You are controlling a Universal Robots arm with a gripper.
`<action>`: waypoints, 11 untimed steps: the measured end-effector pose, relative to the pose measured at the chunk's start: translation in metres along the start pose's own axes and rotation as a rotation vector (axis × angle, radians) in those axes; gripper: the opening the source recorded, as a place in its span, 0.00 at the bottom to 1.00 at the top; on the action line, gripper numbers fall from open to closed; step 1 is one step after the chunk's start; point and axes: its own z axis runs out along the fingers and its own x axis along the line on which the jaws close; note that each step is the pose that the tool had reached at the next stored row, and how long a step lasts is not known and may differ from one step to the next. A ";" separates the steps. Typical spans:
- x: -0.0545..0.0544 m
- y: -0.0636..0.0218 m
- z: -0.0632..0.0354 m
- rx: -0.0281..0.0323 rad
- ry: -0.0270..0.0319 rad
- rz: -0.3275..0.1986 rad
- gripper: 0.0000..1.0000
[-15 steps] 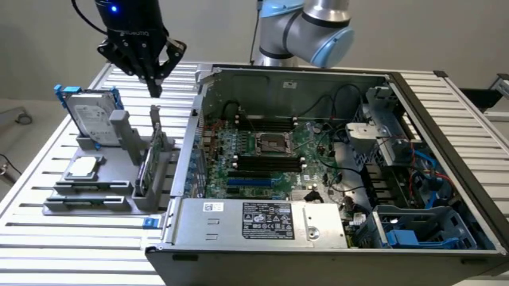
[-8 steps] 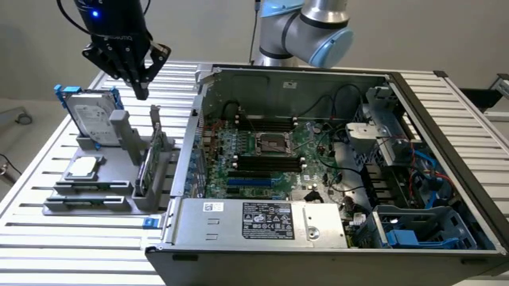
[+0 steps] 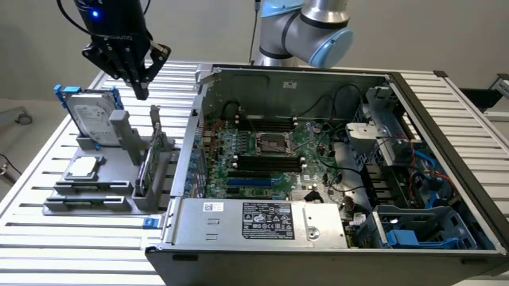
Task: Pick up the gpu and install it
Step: 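Pick up the gpu and move the gpu toward the slot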
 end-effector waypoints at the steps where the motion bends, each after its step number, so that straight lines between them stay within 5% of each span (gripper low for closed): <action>1: 0.000 0.0000 0.0000 0.0000 0.0000 0.000 0.11; 6: 0.000 0.0000 0.0000 0.0000 0.0000 0.000 0.12; 11: 0.000 0.0000 0.0000 0.0000 0.0000 0.000 0.36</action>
